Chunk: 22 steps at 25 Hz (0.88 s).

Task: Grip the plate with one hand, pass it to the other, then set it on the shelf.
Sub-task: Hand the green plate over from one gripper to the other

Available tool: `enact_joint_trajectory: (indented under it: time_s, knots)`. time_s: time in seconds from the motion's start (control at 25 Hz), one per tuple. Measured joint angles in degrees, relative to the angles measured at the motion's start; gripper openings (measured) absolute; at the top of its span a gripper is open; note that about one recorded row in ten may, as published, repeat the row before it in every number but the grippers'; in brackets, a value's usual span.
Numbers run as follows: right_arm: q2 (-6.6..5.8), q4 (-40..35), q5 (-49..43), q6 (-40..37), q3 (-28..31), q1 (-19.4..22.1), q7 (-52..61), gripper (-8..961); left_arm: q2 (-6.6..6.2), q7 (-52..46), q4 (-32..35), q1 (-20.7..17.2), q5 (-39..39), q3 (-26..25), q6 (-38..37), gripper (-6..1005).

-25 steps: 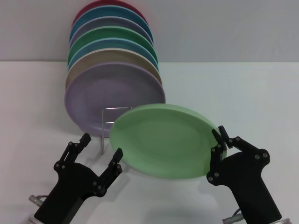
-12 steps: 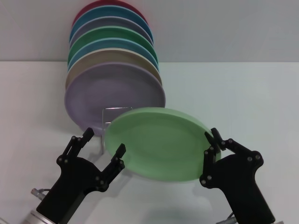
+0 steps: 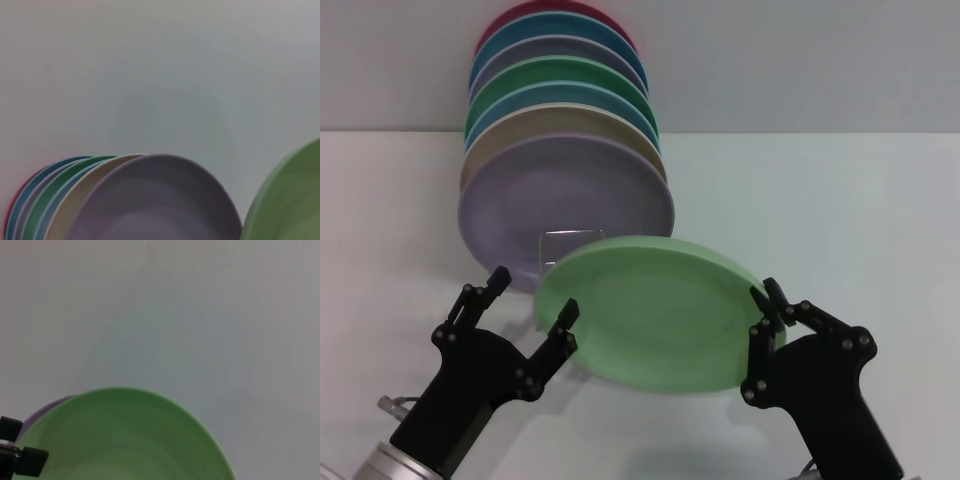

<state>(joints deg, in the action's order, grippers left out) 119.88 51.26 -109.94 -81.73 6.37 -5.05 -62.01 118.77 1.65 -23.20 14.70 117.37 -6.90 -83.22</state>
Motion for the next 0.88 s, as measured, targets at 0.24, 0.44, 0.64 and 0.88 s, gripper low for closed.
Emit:
enact_joint_trajectory:
  time_s: [0.24, 0.44, 0.64, 0.88]
  knots:
    - [0.00, 0.00, 0.00, 0.20, -0.25, -0.18, -0.03, 19, 0.00, 0.02, 0.68, 0.27, -0.03, -0.21, 0.00, 809]
    - [-0.01, 0.08, 0.00, 0.43, -0.22, -0.28, -0.04, 19, -0.03, 0.03, 0.83, 0.34, -0.05, -0.22, -0.01, 666]
    - [-0.06, 0.13, 0.00, 0.44, -0.13, -0.38, -0.04, 19, -0.03, 0.03, 0.88, 0.34, -0.04, -0.22, -0.01, 482]
    - [-0.09, 0.15, 0.00, 0.63, -0.19, -0.72, -0.04, 19, 0.01, 0.03, 1.02, 0.39, 0.08, -0.22, -0.01, 399]
